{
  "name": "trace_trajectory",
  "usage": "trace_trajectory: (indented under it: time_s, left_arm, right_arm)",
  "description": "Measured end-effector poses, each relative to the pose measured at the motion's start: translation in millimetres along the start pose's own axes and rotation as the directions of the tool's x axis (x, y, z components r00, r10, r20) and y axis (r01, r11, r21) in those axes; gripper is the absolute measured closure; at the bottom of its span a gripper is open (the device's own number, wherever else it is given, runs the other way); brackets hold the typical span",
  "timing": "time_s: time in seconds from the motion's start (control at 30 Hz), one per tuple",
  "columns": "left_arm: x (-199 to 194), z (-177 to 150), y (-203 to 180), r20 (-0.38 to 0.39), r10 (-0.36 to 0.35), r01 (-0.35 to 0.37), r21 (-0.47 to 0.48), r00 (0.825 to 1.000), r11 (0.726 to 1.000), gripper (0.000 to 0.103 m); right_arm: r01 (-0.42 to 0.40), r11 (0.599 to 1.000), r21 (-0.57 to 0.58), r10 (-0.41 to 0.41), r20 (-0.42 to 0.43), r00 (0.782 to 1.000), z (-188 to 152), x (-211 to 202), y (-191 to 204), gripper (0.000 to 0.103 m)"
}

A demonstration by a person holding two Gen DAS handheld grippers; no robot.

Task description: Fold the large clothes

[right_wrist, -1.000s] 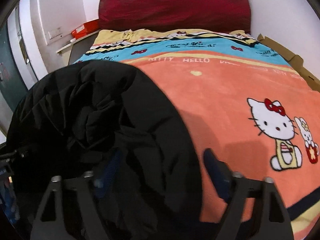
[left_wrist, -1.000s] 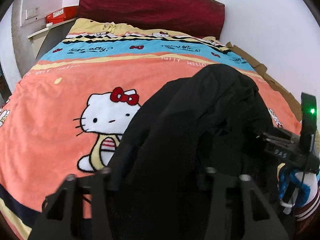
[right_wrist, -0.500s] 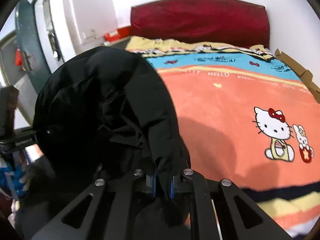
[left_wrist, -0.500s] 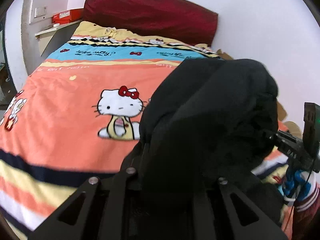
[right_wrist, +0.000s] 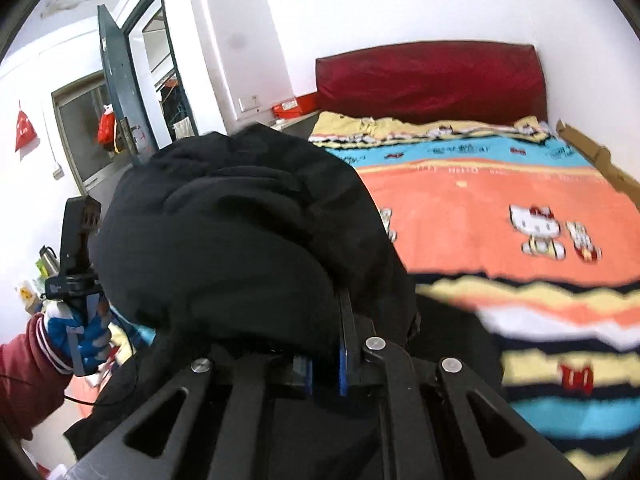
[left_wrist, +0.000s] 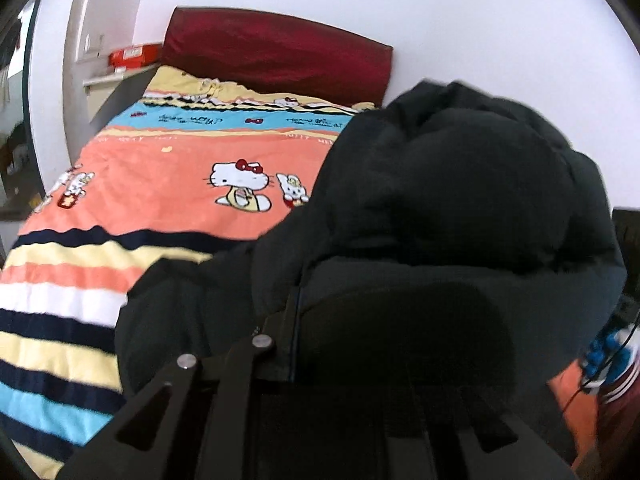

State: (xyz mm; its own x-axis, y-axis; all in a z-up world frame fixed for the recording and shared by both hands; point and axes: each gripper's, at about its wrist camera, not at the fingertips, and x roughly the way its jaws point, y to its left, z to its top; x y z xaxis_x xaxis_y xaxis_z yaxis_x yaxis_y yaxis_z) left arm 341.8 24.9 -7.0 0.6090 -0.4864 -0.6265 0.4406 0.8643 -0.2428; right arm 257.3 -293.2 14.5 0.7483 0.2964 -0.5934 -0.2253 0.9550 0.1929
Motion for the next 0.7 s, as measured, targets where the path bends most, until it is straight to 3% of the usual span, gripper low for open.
trace_trajectory:
  time_s: [0.13, 0.3, 0.7]
  left_arm:
    - [5.0, -35.1, -4.1, -0.032, 0.040, -0.039, 0.012, 0.999, 0.999, 0.092]
    - [12.1, -58.9, -9.9, -0.025, 0.079, -0.078, 0.034, 0.997, 0.996, 0.091]
    - [9.9, -66.0, -32.9, -0.017, 0.182, -0.180, 0.091, 0.983, 0.979, 0.086]
  right_arm:
    - [0.055, 0.999, -0.001, -0.055, -0.089, 0.995, -42.6, 5.4, 11.9, 0.093]
    - [0.140, 0.989, -0.048, -0.147, -0.201, 0.969, -84.6, 36.4, 16.3, 0.093]
    - [0.205, 0.976, -0.075, -0.216, -0.208, 0.954, -86.8, 35.1, 25.7, 0.090]
